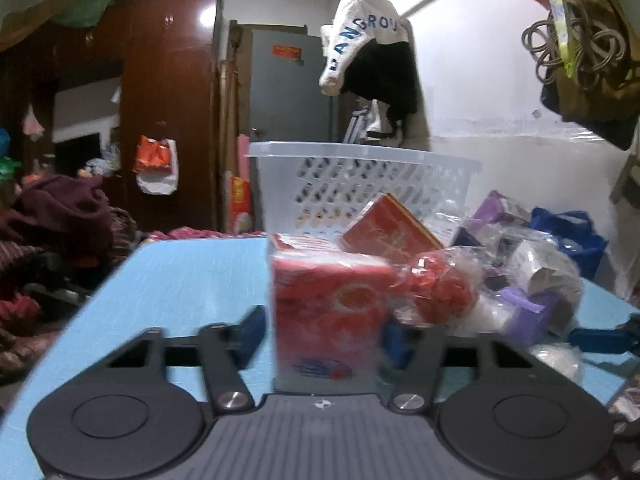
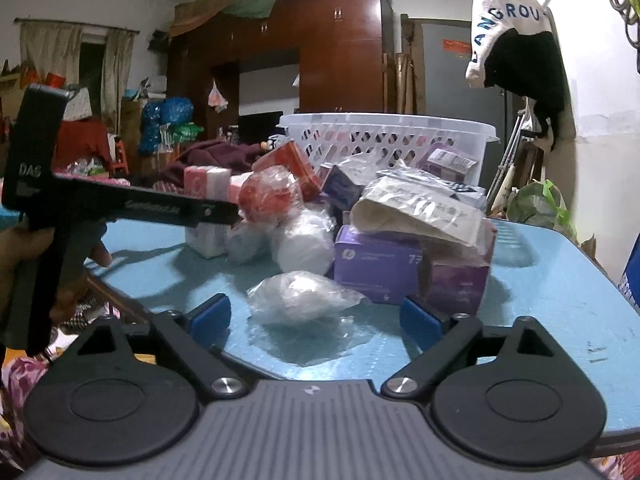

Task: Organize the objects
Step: 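Grasp the pink tissue pack with the left tool while the right tool grasps a plastic-wrapped white bundle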

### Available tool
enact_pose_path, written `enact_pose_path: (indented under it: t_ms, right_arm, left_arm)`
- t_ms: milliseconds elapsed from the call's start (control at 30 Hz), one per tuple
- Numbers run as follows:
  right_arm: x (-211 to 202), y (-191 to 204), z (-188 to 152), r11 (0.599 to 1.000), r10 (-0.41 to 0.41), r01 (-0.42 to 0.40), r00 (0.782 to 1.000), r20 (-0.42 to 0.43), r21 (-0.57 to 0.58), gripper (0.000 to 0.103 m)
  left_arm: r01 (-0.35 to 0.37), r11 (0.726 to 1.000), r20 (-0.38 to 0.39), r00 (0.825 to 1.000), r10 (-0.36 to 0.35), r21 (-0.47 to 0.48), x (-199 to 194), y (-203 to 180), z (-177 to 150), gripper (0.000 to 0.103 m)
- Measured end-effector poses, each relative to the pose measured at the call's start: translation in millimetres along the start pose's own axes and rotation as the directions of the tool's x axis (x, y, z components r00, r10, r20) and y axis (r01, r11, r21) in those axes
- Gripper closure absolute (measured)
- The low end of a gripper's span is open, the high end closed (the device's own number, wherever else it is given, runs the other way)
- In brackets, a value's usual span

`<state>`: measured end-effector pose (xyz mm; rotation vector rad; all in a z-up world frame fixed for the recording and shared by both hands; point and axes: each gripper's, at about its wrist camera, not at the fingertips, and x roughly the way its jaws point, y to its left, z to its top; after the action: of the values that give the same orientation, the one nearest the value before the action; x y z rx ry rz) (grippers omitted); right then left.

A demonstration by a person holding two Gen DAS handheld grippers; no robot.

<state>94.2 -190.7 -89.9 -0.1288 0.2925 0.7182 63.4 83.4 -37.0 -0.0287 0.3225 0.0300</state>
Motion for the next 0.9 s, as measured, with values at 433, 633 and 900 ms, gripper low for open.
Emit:
enact_pose_path:
  t_ms: [433,633,900]
  right_arm:
    - [-6,3,3,0.999,0.018,-0.016,0.999,0.031,-0.051,0.05]
    - [-6,-1,1,0.999,0.037,-0.037,0.999,0.021,-0.032,0.059]
    - [-7,0,-1,0.998,0.044,-0.043,0.999,0.028,-0.037,0.059]
  left_arm:
    - [-0.006,1.0,0.055,0.998,0.007,-0.018,-16,11,-2,0.047]
    - [0.001,1.0,0.061,0.998,0.0,-0.018,-17,11,-3,0.047]
    - [0.013,0.999,0.073,0.997,-0.01,-0.038,-20,14,-3,0.047]
